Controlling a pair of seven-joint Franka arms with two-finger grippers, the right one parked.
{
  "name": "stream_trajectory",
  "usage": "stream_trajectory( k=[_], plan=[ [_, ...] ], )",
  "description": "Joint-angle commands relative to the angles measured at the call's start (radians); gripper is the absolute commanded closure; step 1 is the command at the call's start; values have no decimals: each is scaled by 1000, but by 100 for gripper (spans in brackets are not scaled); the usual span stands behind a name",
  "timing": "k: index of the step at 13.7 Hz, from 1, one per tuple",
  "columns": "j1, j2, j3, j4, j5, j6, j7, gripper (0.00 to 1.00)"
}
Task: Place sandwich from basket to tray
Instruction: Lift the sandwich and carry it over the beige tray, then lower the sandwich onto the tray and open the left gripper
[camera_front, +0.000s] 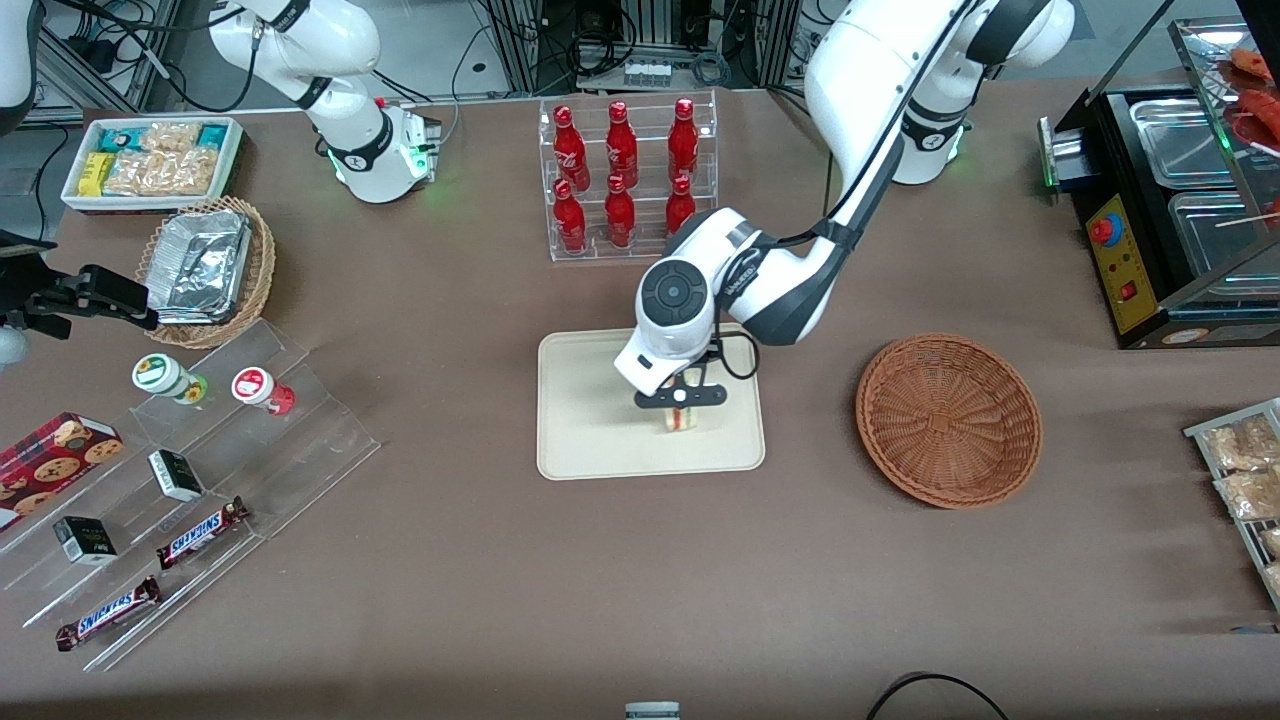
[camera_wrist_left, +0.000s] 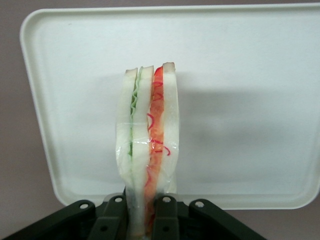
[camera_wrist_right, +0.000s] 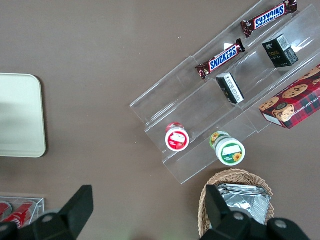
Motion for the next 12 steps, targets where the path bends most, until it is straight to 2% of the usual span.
stream_trajectory(
  k=[1, 12],
  plan=[
    [-7, 32, -8, 36, -19, 37, -12, 100],
    [-35, 83, -13, 44, -3, 77, -86, 100]
  ],
)
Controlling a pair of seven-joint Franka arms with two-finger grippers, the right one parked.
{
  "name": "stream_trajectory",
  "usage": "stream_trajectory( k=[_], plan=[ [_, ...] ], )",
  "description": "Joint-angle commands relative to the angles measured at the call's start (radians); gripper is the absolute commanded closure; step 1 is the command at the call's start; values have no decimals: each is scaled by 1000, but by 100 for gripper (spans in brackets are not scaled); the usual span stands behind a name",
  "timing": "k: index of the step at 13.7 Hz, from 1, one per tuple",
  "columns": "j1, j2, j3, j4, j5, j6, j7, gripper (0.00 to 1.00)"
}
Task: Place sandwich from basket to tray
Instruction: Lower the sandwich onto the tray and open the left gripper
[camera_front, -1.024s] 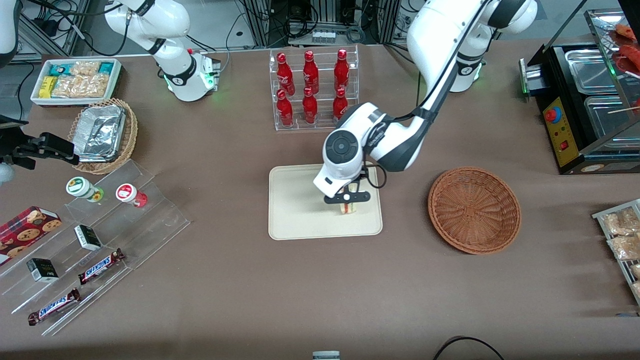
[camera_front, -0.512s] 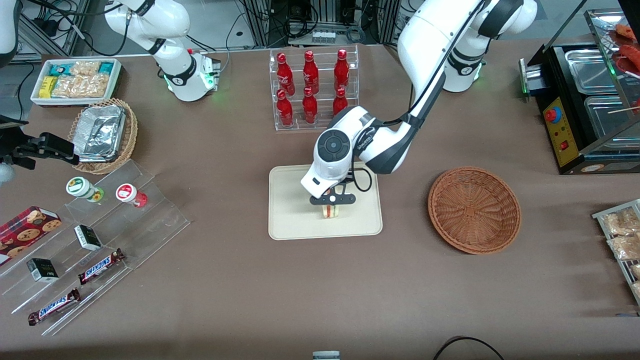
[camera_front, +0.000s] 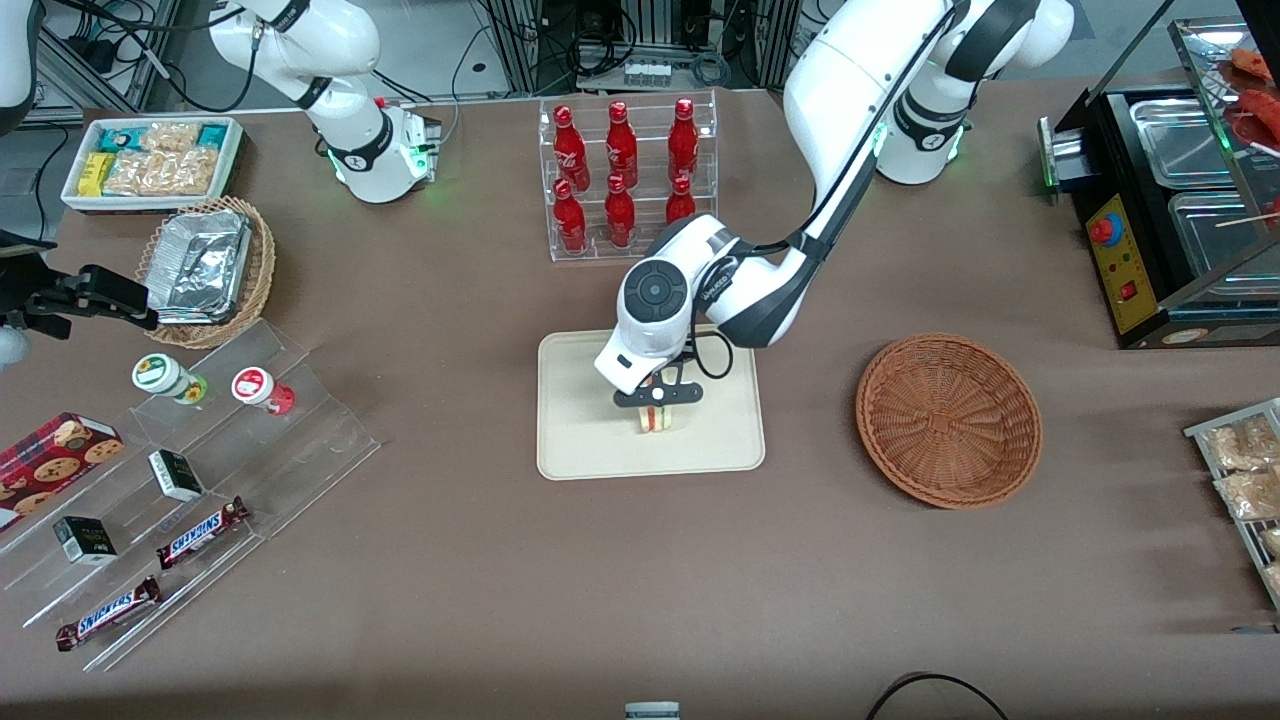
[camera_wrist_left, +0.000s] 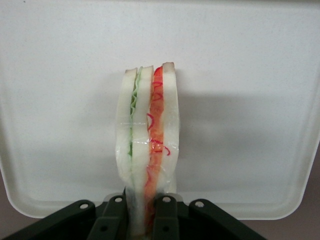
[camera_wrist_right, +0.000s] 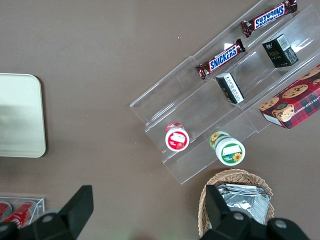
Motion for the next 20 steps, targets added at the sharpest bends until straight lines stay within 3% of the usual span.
stream_trajectory(
  k=[1, 8, 9, 11, 12, 13, 20],
  plan=[
    [-14, 28, 6, 37, 3, 3, -16, 100],
    [-20, 48, 8, 37, 41, 30, -11, 100],
    [-20, 49, 8, 37, 60, 33, -8, 93],
    [-18, 49, 8, 35, 75, 33, -5, 65],
    [-18, 49, 8, 35, 75, 35, -6, 36],
    [-20, 49, 8, 35, 75, 35, -11, 0],
    [-14, -3, 8, 69, 66, -12, -22, 0]
  ],
)
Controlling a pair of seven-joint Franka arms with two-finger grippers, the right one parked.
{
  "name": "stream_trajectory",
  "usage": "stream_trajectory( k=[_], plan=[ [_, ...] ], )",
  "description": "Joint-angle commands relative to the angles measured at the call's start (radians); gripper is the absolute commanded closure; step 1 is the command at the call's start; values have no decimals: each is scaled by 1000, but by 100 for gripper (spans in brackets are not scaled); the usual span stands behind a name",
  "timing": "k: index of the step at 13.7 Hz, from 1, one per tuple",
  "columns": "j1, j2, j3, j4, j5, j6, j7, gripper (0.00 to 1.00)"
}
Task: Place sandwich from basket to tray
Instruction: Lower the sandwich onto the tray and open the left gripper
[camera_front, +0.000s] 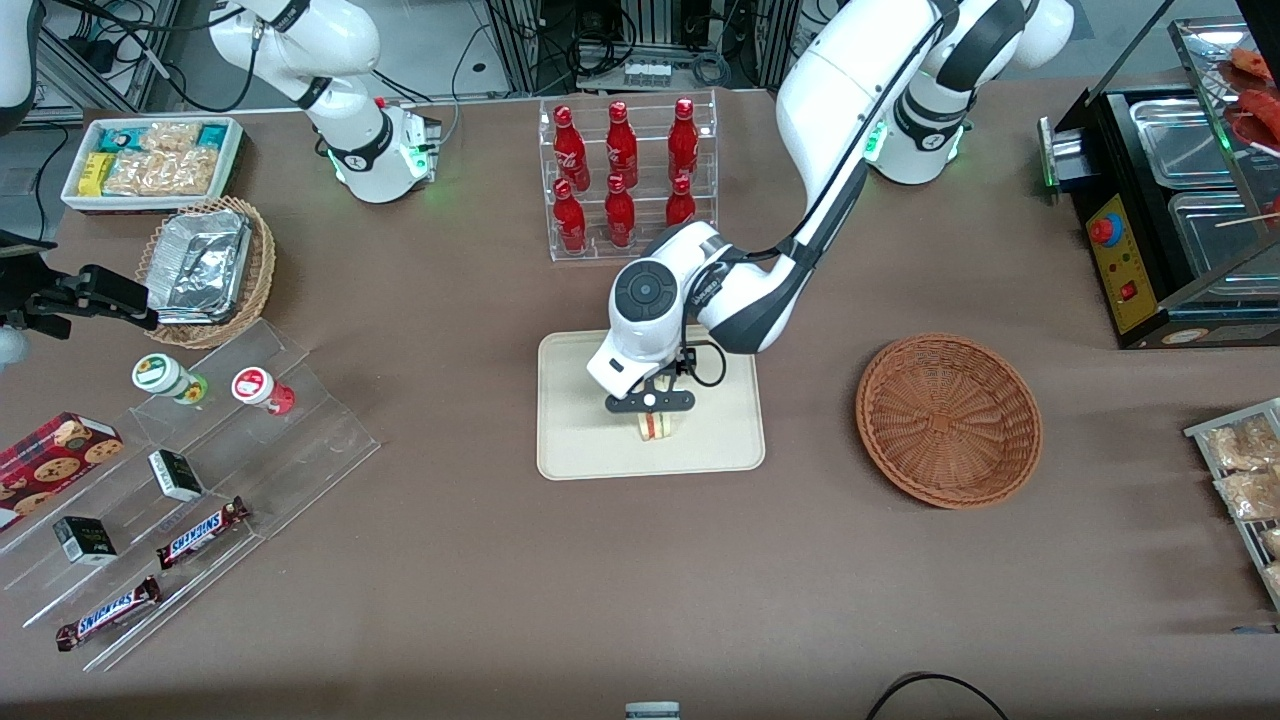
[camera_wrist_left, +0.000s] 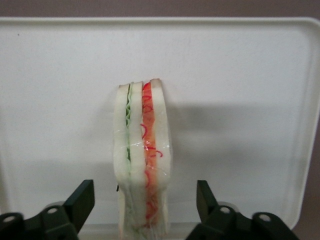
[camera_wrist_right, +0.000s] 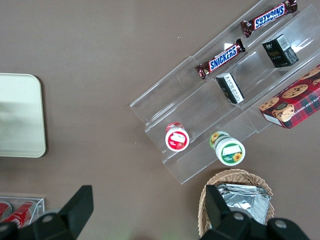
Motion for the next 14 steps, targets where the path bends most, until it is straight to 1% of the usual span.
stream_trajectory(
  k=[1, 6, 9, 11, 14],
  plan=[
    [-4, -45, 7, 32, 3, -67, -19, 0],
    [7, -117, 17, 113, 3, -241, -8, 0],
    [73, -188, 15, 106, 11, -287, 19, 0],
    [118, -226, 17, 107, 2, -360, 129, 0],
    [218, -307, 15, 98, -23, -485, 196, 0]
  ],
)
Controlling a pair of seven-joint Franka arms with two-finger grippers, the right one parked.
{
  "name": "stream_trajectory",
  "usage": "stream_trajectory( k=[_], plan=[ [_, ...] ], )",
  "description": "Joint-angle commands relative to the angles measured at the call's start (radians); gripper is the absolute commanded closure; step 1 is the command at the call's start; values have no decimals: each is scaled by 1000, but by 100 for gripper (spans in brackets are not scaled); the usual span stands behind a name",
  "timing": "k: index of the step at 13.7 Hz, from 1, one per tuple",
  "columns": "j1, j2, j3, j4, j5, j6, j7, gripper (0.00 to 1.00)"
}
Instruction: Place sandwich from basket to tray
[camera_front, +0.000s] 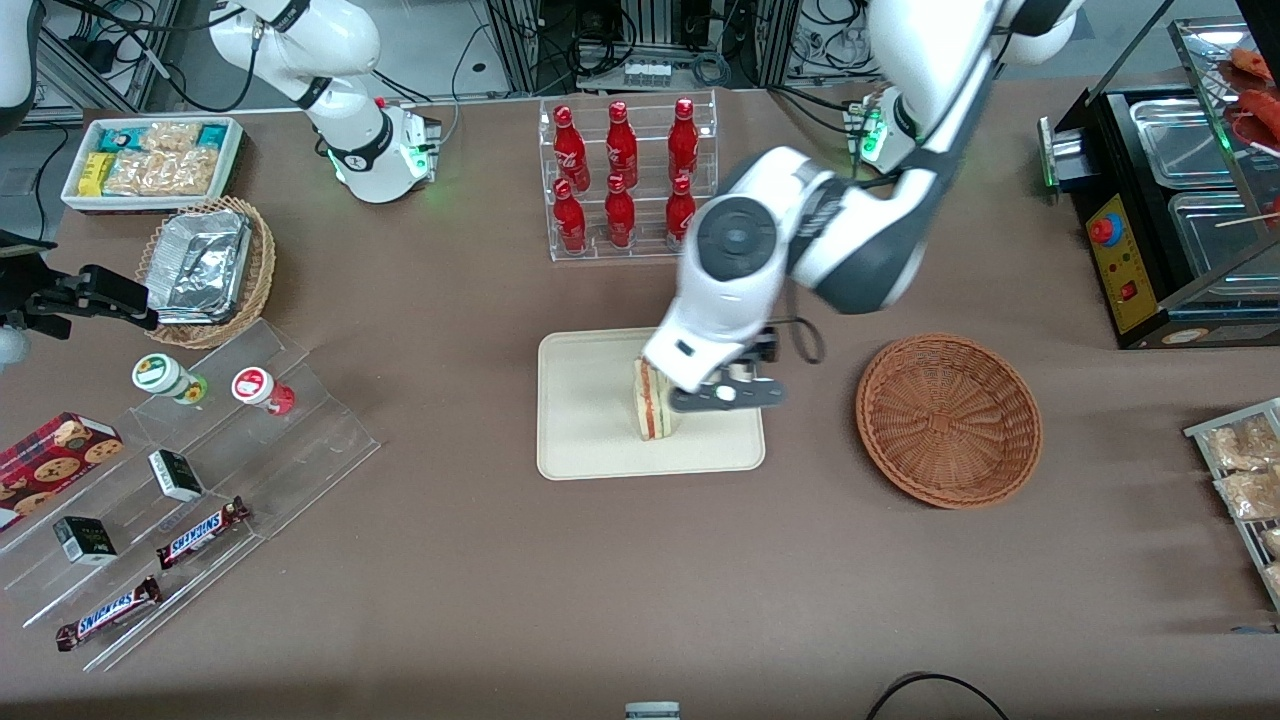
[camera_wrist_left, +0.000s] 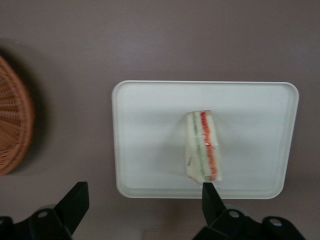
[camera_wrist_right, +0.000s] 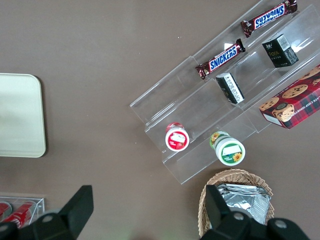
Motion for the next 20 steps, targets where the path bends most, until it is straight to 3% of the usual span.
stream_trajectory(
  k=[1, 7, 15, 20],
  plan=[
    [96, -80, -8, -25, -16, -112, 111, 0],
    [248, -151, -5, -80, 0, -159, 447, 0],
    [369, -304, 39, -287, 7, -108, 588, 0],
    [503, -398, -40, -384, 8, -79, 595, 0]
  ],
)
